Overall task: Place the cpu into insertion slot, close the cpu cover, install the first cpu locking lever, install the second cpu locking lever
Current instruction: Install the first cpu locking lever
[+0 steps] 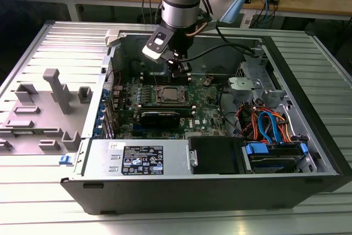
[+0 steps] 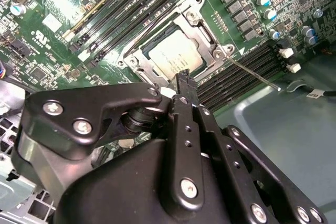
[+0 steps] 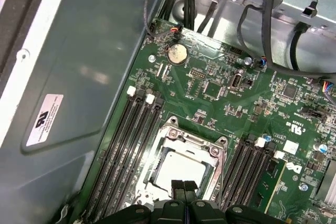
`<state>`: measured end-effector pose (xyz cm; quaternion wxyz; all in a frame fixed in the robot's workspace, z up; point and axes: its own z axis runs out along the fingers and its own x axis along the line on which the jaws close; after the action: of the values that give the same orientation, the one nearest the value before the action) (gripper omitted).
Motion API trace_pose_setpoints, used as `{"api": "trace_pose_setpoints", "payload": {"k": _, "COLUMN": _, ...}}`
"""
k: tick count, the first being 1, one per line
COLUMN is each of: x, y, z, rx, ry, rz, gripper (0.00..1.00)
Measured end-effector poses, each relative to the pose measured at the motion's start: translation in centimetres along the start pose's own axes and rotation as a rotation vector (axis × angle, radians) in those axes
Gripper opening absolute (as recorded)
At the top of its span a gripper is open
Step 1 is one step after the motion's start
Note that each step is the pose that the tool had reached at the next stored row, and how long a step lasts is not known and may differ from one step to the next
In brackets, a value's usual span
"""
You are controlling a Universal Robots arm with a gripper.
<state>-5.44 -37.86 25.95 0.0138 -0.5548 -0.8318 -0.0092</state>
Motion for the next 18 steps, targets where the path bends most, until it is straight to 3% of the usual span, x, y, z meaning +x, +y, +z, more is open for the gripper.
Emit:
{"api": "trace_pose_setpoints", "payload": {"k": 13, "x": 0.31, "y": -0.77, "z": 0.02, "rx": 0.0005, "ry": -0.0001, "rz": -0.014, "gripper": 0.11}}
{"api": "trace_pose_setpoints", "payload": {"k": 18, "x": 0.78, "y": -1.89, "z": 0.04, "rx": 0.0009, "ry": 0.0, "rz": -0.023, "gripper": 0.11}}
